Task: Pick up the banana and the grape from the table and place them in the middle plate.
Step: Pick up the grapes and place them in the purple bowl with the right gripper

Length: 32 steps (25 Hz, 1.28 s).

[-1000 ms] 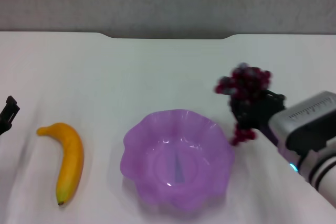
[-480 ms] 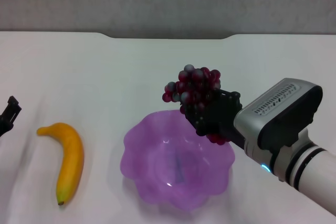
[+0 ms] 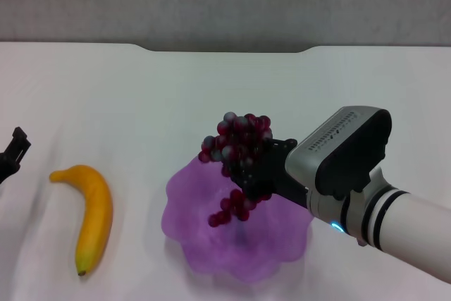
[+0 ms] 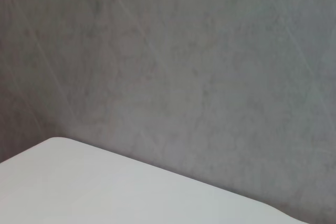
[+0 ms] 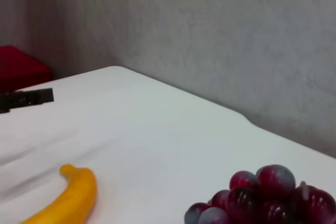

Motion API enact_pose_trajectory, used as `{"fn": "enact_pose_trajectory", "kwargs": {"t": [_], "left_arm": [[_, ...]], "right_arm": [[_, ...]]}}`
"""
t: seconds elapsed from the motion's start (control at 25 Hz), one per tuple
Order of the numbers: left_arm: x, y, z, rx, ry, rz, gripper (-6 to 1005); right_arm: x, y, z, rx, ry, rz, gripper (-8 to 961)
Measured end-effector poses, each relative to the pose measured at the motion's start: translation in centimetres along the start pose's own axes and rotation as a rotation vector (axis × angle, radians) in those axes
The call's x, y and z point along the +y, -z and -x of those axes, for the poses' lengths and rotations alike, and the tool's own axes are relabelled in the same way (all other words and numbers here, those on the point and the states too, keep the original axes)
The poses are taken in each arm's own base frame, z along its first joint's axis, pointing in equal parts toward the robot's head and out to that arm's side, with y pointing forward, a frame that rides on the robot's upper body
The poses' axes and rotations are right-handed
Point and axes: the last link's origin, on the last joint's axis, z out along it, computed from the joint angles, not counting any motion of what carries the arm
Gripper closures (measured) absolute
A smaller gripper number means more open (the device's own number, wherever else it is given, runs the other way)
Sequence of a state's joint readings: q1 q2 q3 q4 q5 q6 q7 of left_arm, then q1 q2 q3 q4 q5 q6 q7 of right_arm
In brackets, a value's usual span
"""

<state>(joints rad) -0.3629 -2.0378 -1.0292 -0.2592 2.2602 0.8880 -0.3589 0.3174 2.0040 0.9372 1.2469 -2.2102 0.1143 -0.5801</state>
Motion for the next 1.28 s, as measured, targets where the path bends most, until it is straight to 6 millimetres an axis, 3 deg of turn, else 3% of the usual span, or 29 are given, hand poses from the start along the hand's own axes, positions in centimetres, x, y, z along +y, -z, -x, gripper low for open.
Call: {"fn": "enact_pose_trajectory", "kwargs": {"t": [0.4,0.84,1.28], "left_arm": [[0.0,0.0,0.0,0.000,0.001,0.000,109],[0.0,0.0,0.0,0.000,0.001,-0.001,109],[0.0,0.0,0.0,0.000,0.001,-0.001,109]], "right_arm": [[-0.6,-0.4,-2.2,0.089,-0.003,0.002,563],[1.4,0.1,-2.6,-0.026,0.138,-0.027,392],[-0.3,0.5,-3.7,-0.082,0.161,-0.139,166]]}}
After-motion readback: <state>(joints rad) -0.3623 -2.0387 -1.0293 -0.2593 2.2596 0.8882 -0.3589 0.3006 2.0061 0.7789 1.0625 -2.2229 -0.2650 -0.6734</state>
